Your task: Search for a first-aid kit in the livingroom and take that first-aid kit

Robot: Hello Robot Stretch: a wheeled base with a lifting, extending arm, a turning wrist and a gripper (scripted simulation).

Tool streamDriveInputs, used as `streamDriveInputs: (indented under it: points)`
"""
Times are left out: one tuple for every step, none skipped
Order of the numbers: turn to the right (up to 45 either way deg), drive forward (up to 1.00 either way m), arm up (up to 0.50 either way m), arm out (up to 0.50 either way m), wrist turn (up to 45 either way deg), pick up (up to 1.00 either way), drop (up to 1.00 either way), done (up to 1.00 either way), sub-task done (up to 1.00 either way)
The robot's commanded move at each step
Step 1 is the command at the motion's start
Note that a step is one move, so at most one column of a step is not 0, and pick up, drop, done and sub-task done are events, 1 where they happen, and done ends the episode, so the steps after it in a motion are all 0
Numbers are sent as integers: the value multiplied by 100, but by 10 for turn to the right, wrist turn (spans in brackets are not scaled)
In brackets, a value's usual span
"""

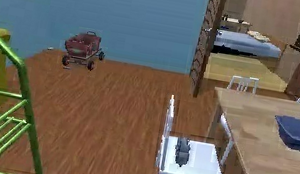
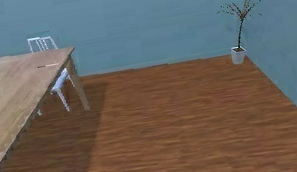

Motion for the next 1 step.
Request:
streamDriveInputs:
  points:
    - [-120,0,0,0,0,0,0,0,0]
